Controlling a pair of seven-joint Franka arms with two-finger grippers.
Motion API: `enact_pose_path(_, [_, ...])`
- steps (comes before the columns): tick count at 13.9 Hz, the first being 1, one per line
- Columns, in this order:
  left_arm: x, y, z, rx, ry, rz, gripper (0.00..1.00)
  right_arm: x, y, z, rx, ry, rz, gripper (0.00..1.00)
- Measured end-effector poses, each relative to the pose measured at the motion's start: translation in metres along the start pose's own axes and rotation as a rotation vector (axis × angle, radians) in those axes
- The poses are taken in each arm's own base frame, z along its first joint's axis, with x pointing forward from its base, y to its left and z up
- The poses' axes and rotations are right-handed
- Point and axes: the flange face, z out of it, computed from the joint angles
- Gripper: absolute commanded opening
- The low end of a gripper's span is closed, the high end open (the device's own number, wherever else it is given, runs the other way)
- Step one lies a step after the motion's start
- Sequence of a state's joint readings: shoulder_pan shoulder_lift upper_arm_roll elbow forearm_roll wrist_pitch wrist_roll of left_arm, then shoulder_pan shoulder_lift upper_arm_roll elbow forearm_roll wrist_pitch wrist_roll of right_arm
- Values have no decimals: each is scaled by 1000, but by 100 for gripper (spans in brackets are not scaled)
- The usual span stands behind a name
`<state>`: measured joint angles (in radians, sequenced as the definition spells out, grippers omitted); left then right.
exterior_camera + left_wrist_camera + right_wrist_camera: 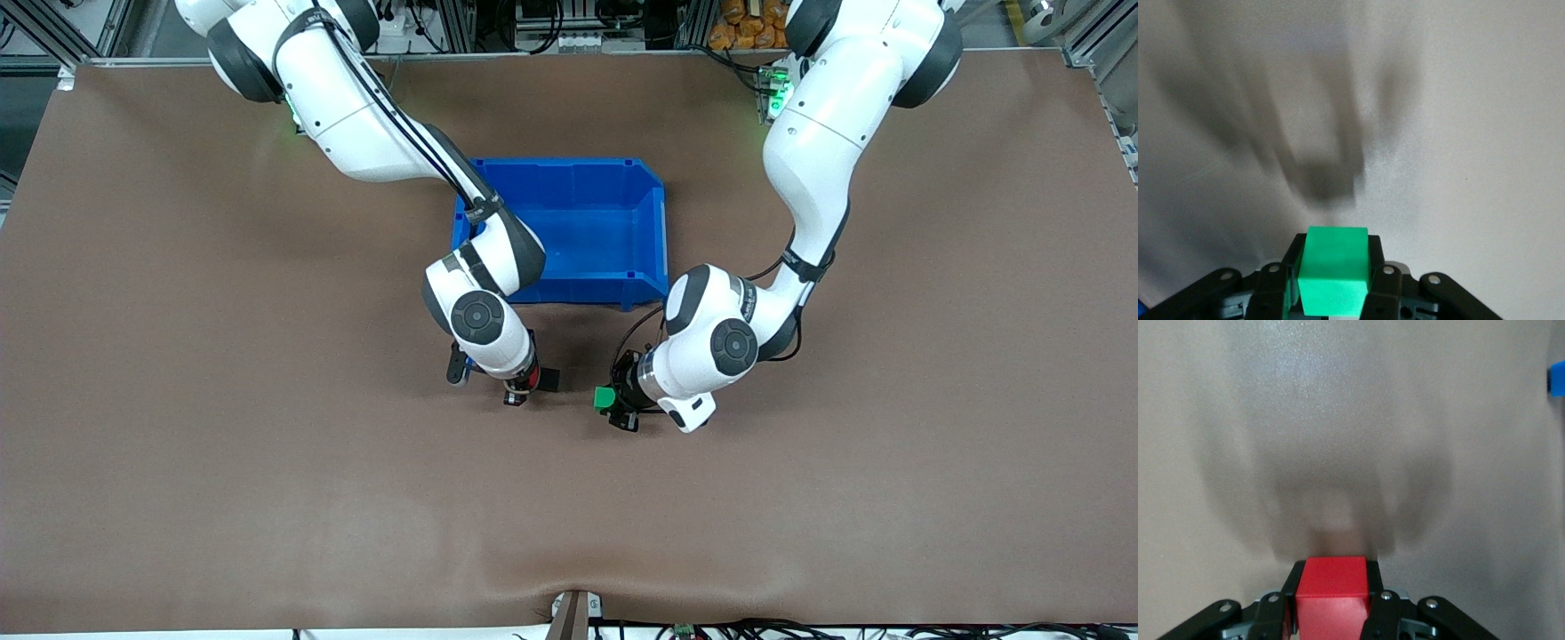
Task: Attach green and red cubes to black cube
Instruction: 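Press the red cube against the black cube with the right gripper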
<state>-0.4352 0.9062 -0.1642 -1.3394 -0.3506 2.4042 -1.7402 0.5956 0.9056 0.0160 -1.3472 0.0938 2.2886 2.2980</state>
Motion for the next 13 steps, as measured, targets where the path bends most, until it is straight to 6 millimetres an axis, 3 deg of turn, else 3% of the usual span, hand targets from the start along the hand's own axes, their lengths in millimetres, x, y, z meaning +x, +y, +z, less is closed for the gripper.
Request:
enact_pose_path(1, [0,0,0,0,0,-4,0,0,0,0,1,0,1,81])
enact_pose_path(2, [0,0,0,0,0,-7,0,0,0,1,1,0,2,100])
enact_pose_path(8, [-6,-3,2,3,-1,-20,0,-2,-3,-3,37,10,-25,100])
enact_pose_path(11, [-11,-5,5,4,-2,-23,0,-1,-10,-28,43,37,-91,100])
enact_pose_path(13, [-19,-10,11,-4,-4,-27,0,6,-17,-59,27,61,-155,100])
